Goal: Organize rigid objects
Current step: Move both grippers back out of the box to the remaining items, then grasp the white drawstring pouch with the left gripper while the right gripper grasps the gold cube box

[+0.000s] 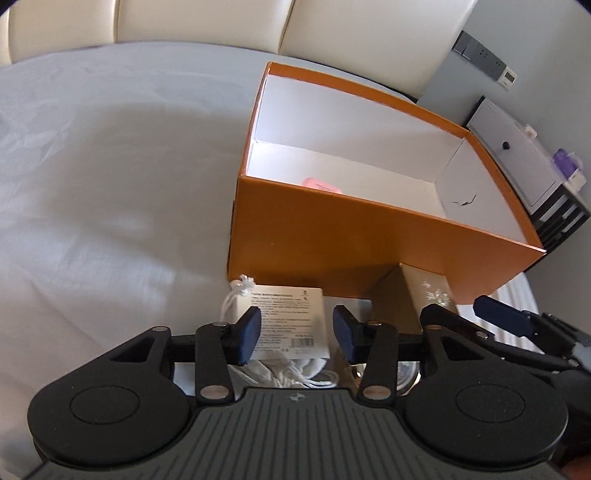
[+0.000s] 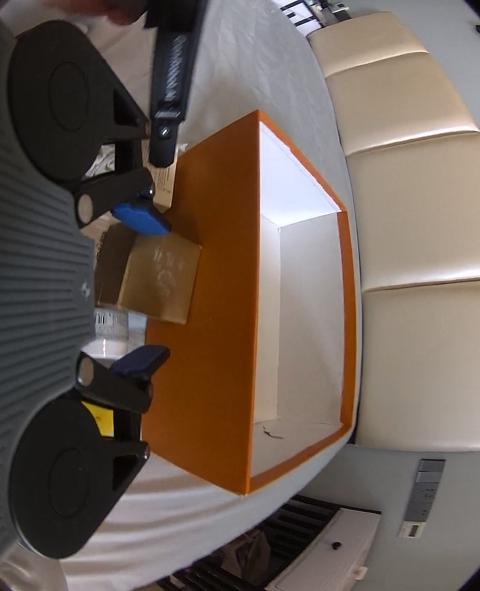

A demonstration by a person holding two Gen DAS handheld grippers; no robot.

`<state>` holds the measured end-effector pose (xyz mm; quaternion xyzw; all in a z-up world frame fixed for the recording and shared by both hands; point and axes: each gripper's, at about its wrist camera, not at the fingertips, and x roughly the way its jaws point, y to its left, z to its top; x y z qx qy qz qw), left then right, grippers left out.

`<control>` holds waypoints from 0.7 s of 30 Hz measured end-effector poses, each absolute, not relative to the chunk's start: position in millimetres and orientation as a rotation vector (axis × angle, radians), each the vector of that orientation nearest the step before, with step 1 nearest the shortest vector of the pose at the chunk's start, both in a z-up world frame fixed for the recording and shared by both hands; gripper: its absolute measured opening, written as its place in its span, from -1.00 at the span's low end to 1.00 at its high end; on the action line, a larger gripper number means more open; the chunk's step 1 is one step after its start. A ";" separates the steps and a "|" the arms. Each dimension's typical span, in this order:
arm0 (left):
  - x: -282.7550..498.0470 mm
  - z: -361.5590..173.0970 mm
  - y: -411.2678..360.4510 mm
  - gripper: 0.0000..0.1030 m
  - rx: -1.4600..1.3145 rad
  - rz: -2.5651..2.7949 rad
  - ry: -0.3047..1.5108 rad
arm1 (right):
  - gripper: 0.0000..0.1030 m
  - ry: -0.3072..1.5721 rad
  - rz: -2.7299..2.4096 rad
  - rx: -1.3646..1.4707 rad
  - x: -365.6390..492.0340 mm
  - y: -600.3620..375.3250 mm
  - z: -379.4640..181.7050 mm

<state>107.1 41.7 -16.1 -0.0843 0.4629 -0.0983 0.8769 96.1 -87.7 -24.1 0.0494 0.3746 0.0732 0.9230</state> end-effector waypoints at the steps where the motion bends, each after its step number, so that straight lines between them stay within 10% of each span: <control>1: 106.8 -16.4 41.1 0.27 -0.168 -0.199 0.963 | 0.47 0.788 0.160 0.125 97.8 -87.2 -25.7; 21: 123.3 -48.7 22.4 0.67 -0.105 -0.132 1.048 | 0.40 0.879 0.149 0.222 112.1 -96.4 -42.9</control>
